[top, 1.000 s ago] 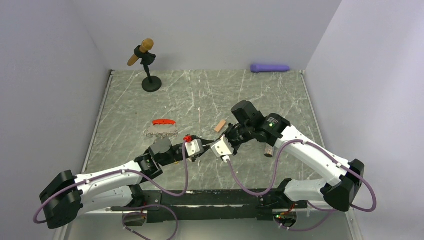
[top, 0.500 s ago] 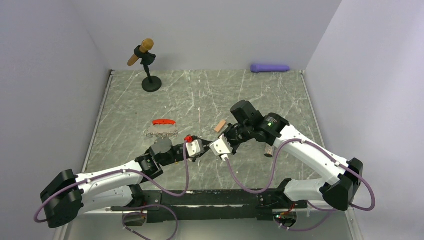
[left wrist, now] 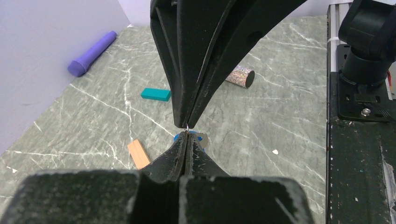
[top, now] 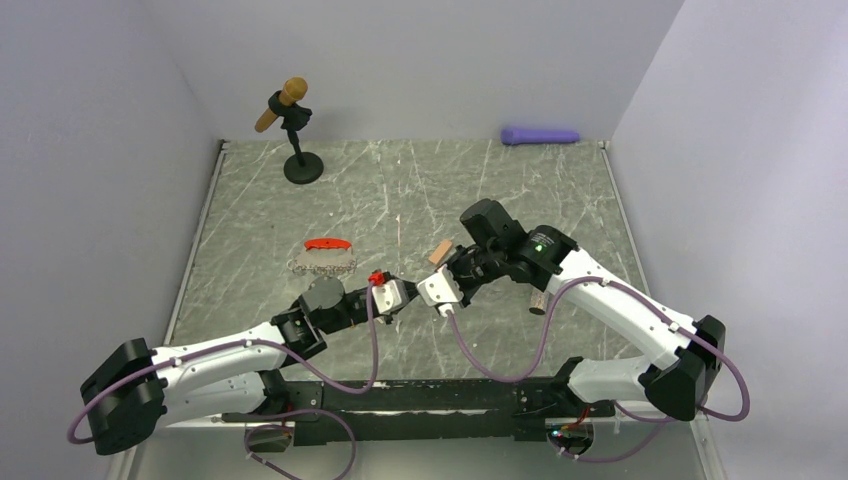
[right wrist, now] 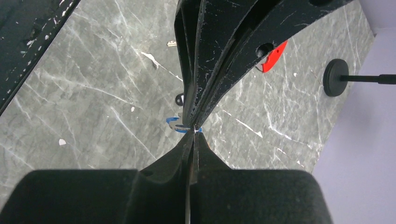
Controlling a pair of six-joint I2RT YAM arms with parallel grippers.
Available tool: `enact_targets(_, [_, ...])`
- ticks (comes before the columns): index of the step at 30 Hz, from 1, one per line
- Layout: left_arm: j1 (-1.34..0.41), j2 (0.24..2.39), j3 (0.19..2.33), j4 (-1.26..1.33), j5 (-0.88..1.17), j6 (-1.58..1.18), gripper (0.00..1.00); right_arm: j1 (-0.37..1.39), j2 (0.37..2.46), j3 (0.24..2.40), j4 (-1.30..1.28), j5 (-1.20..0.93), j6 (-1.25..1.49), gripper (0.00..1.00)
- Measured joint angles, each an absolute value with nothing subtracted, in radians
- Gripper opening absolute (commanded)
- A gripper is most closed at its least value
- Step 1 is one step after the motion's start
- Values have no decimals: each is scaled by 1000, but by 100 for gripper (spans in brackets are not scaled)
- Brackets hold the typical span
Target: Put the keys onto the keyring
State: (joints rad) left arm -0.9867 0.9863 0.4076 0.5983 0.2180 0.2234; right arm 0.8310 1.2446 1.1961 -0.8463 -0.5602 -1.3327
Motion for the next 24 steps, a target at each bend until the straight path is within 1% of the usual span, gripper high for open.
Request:
enact_targets(4, [-988, 972, 366, 661, 194, 224, 0, 831, 1245, 1198, -836, -575, -1316, 28])
enact_targets(7, [-988, 953, 315, 719, 182, 226, 0, 831, 1245, 1198, -828, -589, -1297, 33])
enact_targets(11, [-988, 941, 235, 823, 183, 247, 0, 826, 1242, 1198, -817, -615, -1266, 33])
enact_targets(15, [-988, 935, 156, 951, 192, 268, 0, 810, 1238, 1198, -813, -657, -1236, 29])
enact_targets(19, [-988, 935, 133, 1038, 214, 272, 0, 802, 1229, 1198, -809, -698, -1209, 26])
enact_targets(24, [-988, 936, 127, 1143, 230, 268, 0, 802, 1228, 1198, -780, -746, -1161, 24])
